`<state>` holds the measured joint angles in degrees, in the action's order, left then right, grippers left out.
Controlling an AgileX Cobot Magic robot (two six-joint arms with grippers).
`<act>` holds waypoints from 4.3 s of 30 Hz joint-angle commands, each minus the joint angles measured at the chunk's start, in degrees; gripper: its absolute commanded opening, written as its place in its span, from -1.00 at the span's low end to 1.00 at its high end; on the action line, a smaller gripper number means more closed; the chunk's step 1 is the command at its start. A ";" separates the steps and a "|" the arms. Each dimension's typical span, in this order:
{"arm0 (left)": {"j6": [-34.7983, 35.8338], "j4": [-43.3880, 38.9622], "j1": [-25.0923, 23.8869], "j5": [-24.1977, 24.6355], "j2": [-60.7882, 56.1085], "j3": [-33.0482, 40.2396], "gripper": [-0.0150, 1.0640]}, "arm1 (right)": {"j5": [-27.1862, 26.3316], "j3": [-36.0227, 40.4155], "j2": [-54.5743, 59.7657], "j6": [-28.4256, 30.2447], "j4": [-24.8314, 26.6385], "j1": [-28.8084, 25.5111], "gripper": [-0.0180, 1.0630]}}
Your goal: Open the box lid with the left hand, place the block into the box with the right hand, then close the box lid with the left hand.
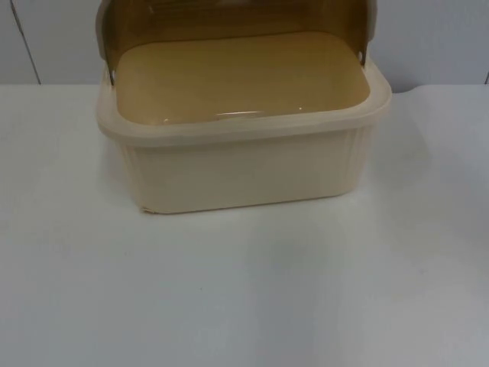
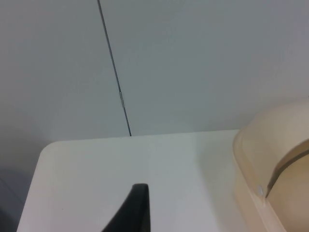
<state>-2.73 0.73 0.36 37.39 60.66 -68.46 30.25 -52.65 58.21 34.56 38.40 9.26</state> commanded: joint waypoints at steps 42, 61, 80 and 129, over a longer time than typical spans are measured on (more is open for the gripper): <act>0.17 -1.43 0.25 0.87 -0.03 0.18 0.97 | -53.84 -23.64 53.72 56.05 48.19 29.18 -0.97; 0.17 -1.59 0.25 0.88 -0.03 0.18 0.97 | -56.98 -24.47 57.46 41.62 40.13 28.50 -0.72; 0.17 -1.85 0.25 0.88 -0.03 0.18 0.97 | -55.45 -24.47 56.17 44.62 40.90 28.64 0.82; 0.17 0.22 0.25 0.69 -0.03 0.18 0.97 | -55.89 2.00 -10.26 71.62 61.55 10.03 0.80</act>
<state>-2.73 0.00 0.36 38.62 60.66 -68.46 -27.62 -51.20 48.06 107.60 100.05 19.45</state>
